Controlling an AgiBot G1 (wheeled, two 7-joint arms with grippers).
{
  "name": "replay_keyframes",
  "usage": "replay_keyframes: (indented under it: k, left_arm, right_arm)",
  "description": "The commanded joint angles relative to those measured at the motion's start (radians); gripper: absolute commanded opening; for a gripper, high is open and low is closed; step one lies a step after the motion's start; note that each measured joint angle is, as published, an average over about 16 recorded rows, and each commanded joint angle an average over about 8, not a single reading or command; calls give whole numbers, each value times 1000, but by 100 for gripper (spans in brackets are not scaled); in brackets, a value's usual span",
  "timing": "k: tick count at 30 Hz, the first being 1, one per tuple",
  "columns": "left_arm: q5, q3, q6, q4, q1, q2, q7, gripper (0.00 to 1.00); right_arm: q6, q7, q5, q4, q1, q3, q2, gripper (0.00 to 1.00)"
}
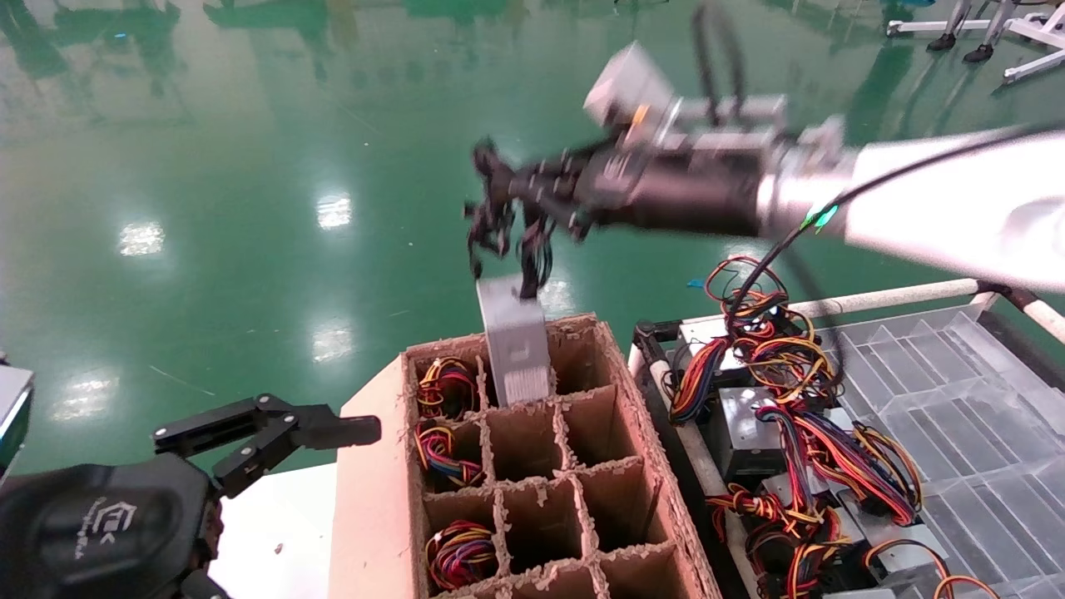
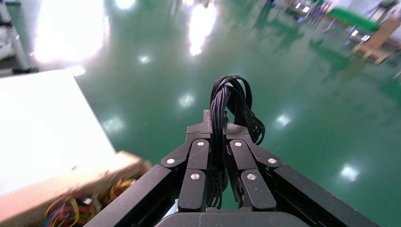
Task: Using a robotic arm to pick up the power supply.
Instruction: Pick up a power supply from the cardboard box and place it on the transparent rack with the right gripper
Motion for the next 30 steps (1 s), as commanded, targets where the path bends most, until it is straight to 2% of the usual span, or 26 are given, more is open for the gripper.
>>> replay_keyframes:
  k: [1,7,12,16,21,30]
  left_arm:
    - [0,0,0,0,0,0,0,100]
    - [0,0,0,0,0,0,0,100]
    - [0,0,0,0,0,0,0,100]
    - [0,0,0,0,0,0,0,100]
    - [0,0,0,0,0,0,0,100]
    - [0,0,0,0,0,0,0,100]
  right_arm:
    - [-19,7,14,-7,33,11,14,0]
    - [-47,21,18,-61,154,20,70,0]
    - [-32,28,-10,-113,259,7,123,0]
    - [19,24,-54,-149,338,-18,169,0]
    - [119,16,-108,-191,401,-51,221,0]
    - [224,20,-155,-255,393,-83,303,0]
